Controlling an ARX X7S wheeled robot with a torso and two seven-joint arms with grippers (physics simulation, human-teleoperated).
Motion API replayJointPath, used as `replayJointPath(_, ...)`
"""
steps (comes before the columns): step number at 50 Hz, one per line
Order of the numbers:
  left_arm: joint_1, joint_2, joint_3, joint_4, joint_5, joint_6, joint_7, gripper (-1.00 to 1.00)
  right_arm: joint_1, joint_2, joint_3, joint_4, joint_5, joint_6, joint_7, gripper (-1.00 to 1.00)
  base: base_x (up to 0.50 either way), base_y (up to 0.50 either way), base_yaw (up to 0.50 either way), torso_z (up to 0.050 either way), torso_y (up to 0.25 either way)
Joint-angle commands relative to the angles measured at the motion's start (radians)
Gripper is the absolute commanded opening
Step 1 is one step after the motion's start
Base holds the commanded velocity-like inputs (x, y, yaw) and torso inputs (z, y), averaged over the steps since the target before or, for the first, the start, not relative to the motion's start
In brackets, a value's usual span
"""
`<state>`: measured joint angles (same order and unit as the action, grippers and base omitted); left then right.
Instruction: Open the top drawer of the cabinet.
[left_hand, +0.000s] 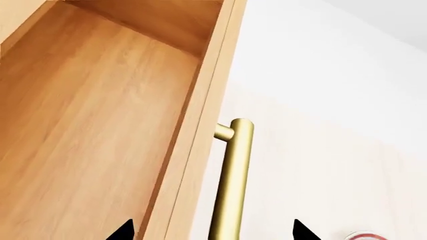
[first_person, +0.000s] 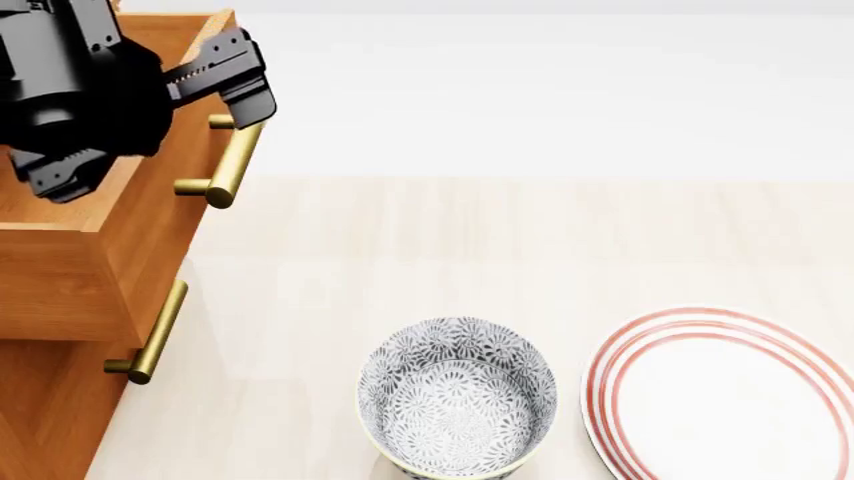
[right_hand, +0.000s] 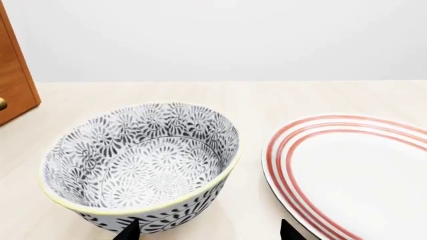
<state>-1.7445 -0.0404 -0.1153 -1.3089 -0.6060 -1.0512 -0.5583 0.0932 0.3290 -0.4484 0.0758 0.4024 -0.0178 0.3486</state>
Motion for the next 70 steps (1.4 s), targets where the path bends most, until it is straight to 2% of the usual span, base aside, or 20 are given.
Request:
replayJointPath(1, 0.011, 0.030, -0.099, 0.003, 0.033, -0.022, 0.033, 1.00, -0.001, -0.020, 0.024, 0.000, -0.019, -0.008, -0.021, 1.00, 0.00, 0.00, 0.00, 0.000, 0.000)
replayJointPath(8, 0.012, 0.036, -0.152, 0.002, 0.053, -0.045, 0.029, 1.00, -0.001, -0.019, 0.022, 0.000, -0.017, -0.008, -0.020, 1.00, 0.00, 0.00, 0.00, 0.000, 0.000)
replayJointPath(12, 0.010, 0.040, -0.136, 0.002, 0.046, -0.048, 0.048, 1.00, 0.000, -0.019, 0.021, 0.000, -0.016, -0.008, -0.019, 1.00, 0.00, 0.00, 0.00, 0.000, 0.000)
replayJointPath(28, 0.015, 0.040, 0.300, 0.015, -0.480, -0.020, 0.018, 1.00, 0.001, -0.016, 0.022, -0.002, -0.012, -0.009, -0.014, 1.00, 0.00, 0.00, 0.00, 0.000, 0.000)
replayJointPath(47, 0.012, 0.040, 0.714, 0.042, -0.941, 0.054, -0.024, 1.00, -0.001, -0.011, 0.021, -0.010, -0.003, -0.008, -0.012, 1.00, 0.00, 0.00, 0.00, 0.000, 0.000)
replayJointPath(56, 0.002, 0.040, 0.967, 0.072, -1.194, 0.113, -0.023, 1.00, -0.002, -0.006, 0.019, -0.019, 0.000, -0.006, -0.012, 1.00, 0.00, 0.00, 0.00, 0.000, 0.000)
replayJointPath(70, -0.022, 0.040, 1.262, 0.135, -1.467, 0.197, 0.034, 1.00, -0.003, -0.001, 0.015, -0.019, 0.002, -0.010, -0.014, 1.00, 0.00, 0.00, 0.00, 0.000, 0.001)
